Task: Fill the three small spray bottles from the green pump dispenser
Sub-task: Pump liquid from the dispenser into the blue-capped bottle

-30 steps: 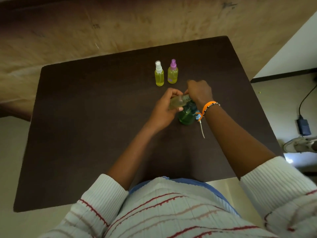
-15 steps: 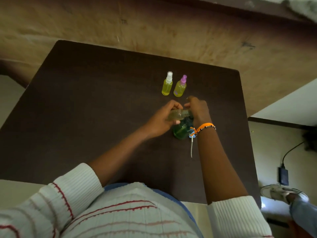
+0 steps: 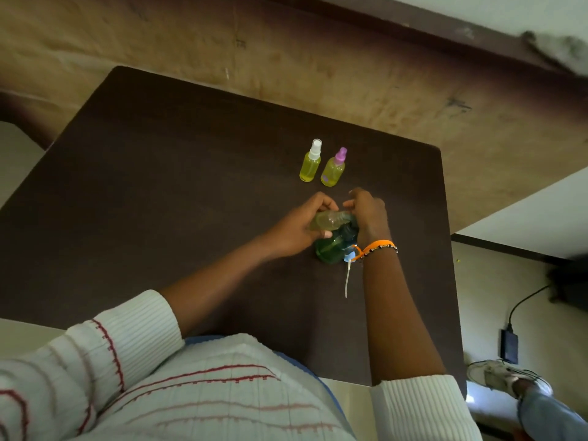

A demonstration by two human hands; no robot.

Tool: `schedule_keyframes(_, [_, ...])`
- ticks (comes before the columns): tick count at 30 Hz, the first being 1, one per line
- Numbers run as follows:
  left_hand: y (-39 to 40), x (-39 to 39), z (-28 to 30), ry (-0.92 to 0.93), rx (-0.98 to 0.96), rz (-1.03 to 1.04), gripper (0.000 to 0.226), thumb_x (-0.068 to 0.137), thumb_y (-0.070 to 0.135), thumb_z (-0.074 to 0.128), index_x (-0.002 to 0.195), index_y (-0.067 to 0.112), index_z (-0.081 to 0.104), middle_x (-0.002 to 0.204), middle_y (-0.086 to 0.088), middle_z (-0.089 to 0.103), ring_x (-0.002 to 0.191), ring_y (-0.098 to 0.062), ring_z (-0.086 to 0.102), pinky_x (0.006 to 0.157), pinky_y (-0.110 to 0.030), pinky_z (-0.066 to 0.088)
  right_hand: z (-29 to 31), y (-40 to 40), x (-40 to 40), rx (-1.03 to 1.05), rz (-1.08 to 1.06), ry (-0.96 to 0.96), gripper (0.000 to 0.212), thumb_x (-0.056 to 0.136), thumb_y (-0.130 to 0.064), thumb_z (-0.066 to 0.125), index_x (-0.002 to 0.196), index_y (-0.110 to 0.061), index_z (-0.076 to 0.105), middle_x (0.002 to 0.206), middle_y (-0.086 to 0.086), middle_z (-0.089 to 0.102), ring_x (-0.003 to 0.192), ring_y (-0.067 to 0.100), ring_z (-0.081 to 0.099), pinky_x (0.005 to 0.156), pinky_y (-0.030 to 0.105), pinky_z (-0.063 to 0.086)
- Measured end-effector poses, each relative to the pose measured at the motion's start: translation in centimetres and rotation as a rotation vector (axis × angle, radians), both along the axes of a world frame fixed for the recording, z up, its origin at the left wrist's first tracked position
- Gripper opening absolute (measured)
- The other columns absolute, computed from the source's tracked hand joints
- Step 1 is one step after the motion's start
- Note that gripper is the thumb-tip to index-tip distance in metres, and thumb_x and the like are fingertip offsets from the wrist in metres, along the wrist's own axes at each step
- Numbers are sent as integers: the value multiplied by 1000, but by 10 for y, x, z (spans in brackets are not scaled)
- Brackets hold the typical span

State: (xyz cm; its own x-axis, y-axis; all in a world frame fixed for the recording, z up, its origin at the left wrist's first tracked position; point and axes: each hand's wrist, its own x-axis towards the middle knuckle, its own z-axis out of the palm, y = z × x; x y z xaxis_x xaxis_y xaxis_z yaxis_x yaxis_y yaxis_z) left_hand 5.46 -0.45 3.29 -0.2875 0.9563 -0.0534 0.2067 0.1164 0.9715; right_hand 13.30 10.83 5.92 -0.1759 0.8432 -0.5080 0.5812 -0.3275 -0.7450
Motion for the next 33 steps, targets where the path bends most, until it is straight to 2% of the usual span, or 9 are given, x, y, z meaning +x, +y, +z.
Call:
schedule_keyframes(5, [-2, 2, 1, 0, 3, 19, 38, 79, -5, 64, 103, 18, 45, 94, 13, 51, 88, 4, 49, 78, -10, 40, -2, 0, 0, 12, -20, 5, 29, 84, -32, 51, 73, -11, 67, 93, 14, 68, 84, 29, 63, 80, 40, 50])
schedule_keyframes(8, [-1, 2, 1, 14, 0, 25, 38, 78, -5, 64, 102, 17, 45, 94, 14, 51, 87, 5, 49, 78, -9, 39, -2, -1, 1, 72, -56, -57, 36, 84, -35, 49, 94, -7, 70, 104, 14, 69, 94, 31, 64, 83, 38, 49])
schedule_keyframes(10, [-1, 2, 0, 16, -7, 25, 38, 78, -6, 64, 102, 17, 45, 94, 13, 50, 88, 4, 49, 79, -11, 40, -2, -3, 1, 94, -63, -70, 39, 85, -34, 48, 100, -6, 69, 107, 15, 69, 97, 32, 63, 85, 39, 49])
schedule_keyframes(15, [-2, 2, -2, 15, 4, 21, 39, 78, -6, 64, 103, 17, 45, 95, 15, 50, 89, 5, 48, 80, -10, 39, 0, -3, 1, 90, -24, -66, 37, 86, -35, 47, 96, -7, 70, 107, 15, 69, 97, 32, 63, 87, 41, 49])
schedule_keyframes(19, [-2, 1, 1, 12, 11, 21, 38, 79, -6, 64, 104, 16, 46, 97, 15, 51, 92, 2, 50, 80, -9, 39, 0, -2, 1, 6, 22, -19, 29, 85, -32, 51, 73, -12, 67, 102, 15, 71, 93, 32, 65, 88, 44, 52])
schedule_keyframes(21, [-2, 1, 2, 9, 20, 27, 39, 78, -6, 64, 105, 15, 47, 97, 13, 51, 92, -1, 51, 79, -8, 38, -2, -1, 2, 8, 5, -8, 29, 86, -31, 51, 70, -13, 66, 99, 14, 70, 88, 30, 64, 82, 41, 51])
schedule_keyframes(23, [-1, 1, 2, 12, 21, 24, 38, 78, -7, 64, 106, 14, 47, 99, 7, 52, 92, -2, 50, 78, -6, 38, -2, -2, 2, 32, -33, -10, 30, 88, -30, 49, 75, -10, 67, 97, 13, 70, 86, 29, 63, 77, 37, 48])
schedule_keyframes(27, [0, 2, -2, 20, 3, 23, 39, 77, -7, 65, 104, 15, 47, 99, 6, 52, 92, -5, 50, 78, -8, 39, -1, -5, 1, 76, -83, -43, 40, 84, -35, 47, 98, -5, 70, 106, 16, 69, 97, 33, 64, 89, 42, 51])
schedule_keyframes(33, [-1, 0, 0, 37, 10, 17, 38, 77, -5, 66, 107, 12, 49, 100, 7, 52, 95, -6, 50, 83, -15, 40, 2, -4, 1, 68, -22, -39, 37, 84, -36, 48, 90, -8, 70, 102, 14, 70, 95, 32, 64, 89, 42, 51])
